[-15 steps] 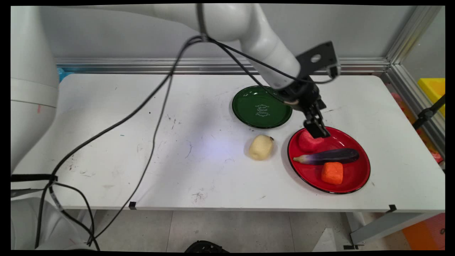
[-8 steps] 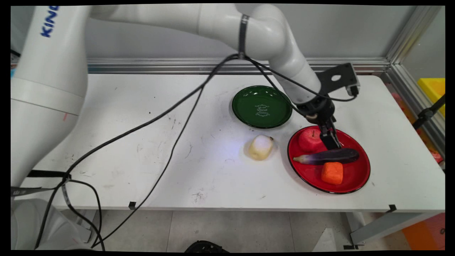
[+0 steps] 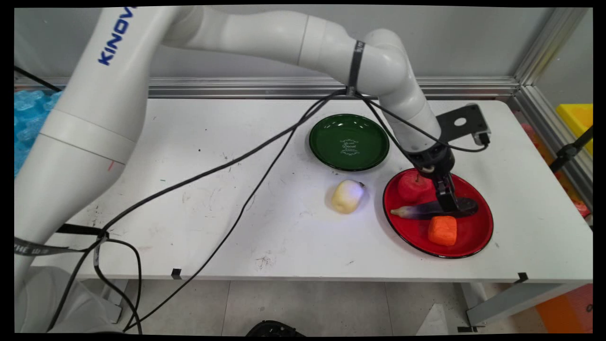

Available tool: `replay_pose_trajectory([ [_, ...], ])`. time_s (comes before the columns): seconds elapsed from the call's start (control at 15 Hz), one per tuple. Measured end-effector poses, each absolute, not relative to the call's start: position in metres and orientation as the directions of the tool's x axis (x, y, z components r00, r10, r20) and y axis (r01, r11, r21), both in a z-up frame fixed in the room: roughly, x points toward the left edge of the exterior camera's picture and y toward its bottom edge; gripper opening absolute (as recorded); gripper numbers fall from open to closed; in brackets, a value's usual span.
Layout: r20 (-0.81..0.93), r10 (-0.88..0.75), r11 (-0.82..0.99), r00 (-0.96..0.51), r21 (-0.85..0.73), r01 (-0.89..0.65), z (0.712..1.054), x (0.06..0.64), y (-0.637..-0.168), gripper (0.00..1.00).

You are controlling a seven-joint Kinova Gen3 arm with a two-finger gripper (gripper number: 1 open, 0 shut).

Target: Pick up the eggplant from the red plate

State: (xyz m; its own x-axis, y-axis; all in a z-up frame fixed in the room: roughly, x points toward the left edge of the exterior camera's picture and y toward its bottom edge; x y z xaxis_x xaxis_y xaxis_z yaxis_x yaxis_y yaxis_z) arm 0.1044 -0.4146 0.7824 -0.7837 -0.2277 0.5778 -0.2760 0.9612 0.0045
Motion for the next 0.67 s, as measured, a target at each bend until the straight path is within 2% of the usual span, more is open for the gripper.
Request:
replay_pose_trajectory([
  [0.67, 0.559, -0.253, 0.957, -0.789, 0.027, -0.288, 0.764, 0.082, -0.423, 1.0],
])
